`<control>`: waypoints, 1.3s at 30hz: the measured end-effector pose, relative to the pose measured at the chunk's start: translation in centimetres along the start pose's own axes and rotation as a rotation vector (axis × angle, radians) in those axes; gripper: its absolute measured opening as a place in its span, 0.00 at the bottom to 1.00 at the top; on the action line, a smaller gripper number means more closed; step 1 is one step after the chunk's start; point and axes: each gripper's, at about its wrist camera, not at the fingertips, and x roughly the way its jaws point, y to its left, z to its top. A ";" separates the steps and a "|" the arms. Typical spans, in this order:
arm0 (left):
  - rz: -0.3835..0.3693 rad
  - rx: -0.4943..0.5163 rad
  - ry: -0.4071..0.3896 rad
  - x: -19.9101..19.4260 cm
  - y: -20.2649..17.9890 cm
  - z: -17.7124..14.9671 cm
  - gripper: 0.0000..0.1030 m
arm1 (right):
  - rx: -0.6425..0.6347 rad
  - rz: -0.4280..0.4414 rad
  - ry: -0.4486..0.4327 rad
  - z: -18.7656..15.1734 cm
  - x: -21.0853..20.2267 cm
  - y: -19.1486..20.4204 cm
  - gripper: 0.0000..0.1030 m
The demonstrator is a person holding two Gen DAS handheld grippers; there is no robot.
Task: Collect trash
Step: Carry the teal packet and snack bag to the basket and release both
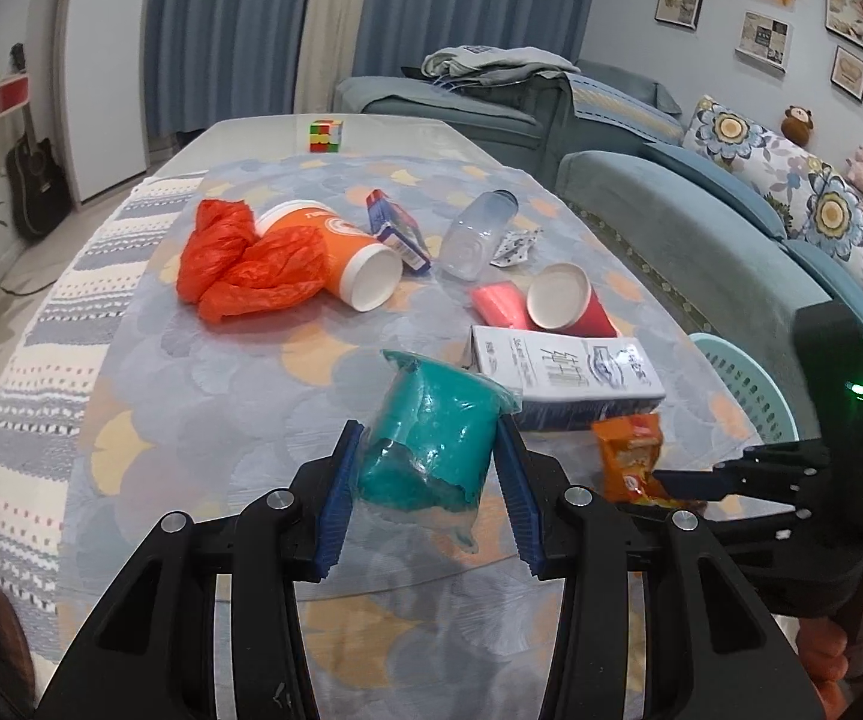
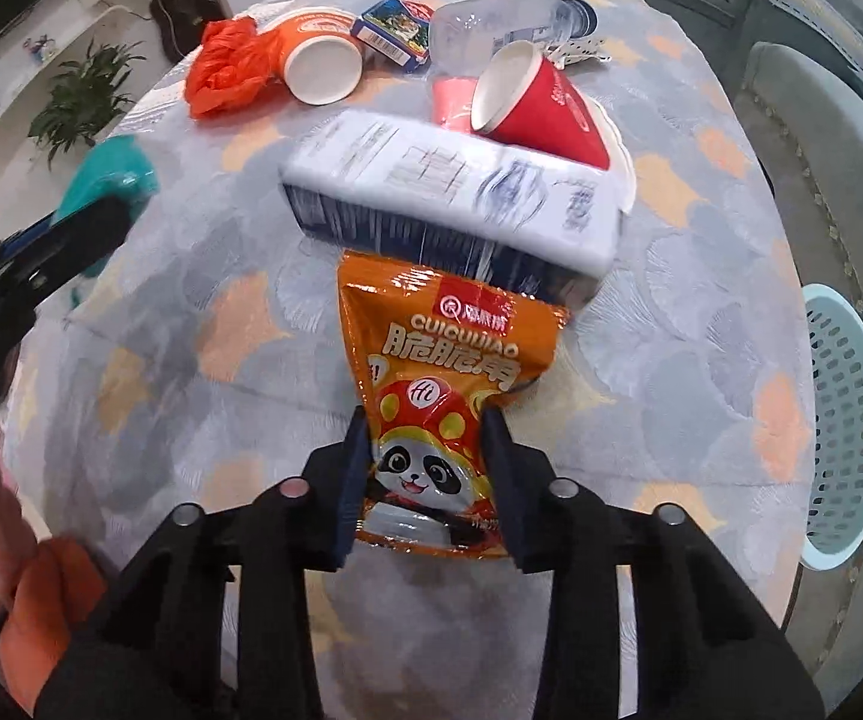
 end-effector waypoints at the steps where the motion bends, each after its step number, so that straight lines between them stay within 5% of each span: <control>1: -0.002 0.003 0.000 0.1 -0.2 0.1 0.41 | 0.003 0.002 -0.009 -0.3 -0.5 -0.3 0.31; 8: -0.034 0.056 -0.021 0.0 -3.0 1.1 0.41 | 0.044 0.002 -0.170 -1.3 -6.0 -3.3 0.31; 18: -0.195 0.182 -0.078 -0.1 -11.6 5.4 0.41 | 0.185 -0.121 -0.333 -2.0 -13.8 -12.3 0.31; 23: -0.275 0.253 -0.075 1.4 -17.8 8.2 0.41 | 0.340 -0.197 -0.332 -3.2 -14.4 -19.0 0.32; 29: -0.400 0.269 0.023 5.9 -24.7 10.2 0.41 | 0.537 -0.235 -0.293 -6.0 -12.1 -26.1 0.34; 39: -0.489 0.244 0.258 15.8 -30.2 6.0 0.41 | 0.683 -0.247 -0.158 -9.9 -5.1 -31.4 0.44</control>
